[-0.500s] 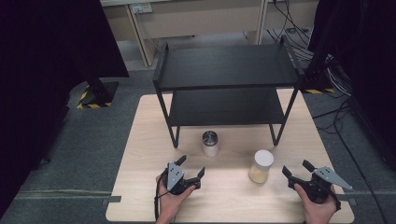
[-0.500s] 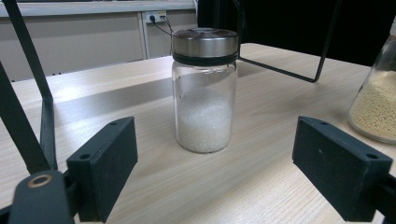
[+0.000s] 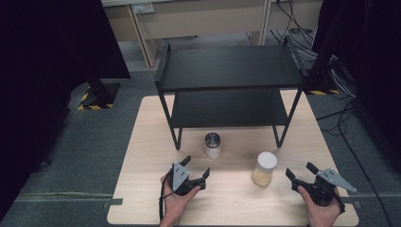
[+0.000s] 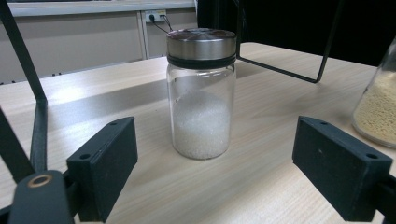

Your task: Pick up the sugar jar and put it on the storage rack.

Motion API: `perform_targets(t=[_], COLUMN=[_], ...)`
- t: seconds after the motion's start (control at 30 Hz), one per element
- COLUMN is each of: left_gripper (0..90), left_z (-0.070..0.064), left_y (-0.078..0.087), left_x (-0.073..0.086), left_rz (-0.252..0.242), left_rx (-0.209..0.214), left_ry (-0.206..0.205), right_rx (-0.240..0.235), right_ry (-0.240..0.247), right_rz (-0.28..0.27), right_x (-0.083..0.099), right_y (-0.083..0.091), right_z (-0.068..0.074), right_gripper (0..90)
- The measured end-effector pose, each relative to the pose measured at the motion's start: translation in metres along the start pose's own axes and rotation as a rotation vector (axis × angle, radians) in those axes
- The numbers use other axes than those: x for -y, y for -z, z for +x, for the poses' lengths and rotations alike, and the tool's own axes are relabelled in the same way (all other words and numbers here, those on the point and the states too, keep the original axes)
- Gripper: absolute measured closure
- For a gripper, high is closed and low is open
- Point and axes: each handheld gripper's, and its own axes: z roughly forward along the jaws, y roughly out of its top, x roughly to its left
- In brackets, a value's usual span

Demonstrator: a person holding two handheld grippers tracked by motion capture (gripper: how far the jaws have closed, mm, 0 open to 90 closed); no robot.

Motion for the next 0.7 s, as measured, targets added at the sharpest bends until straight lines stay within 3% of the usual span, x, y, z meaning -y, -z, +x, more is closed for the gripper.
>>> perform_targets(t=[0.7], left_gripper=[14.7], left_z=[-0.005], left_y=[-0.046], left_x=[-0.014], left_rz=[0.032], left_rx=[-0.018], left_ry=[0.000], right_rx=[-0.002], right_ry=[0.002], right_rz=[0.001], right_x=[0.000], right_y=[0.000], right_z=[0.000], right_gripper=[8.6])
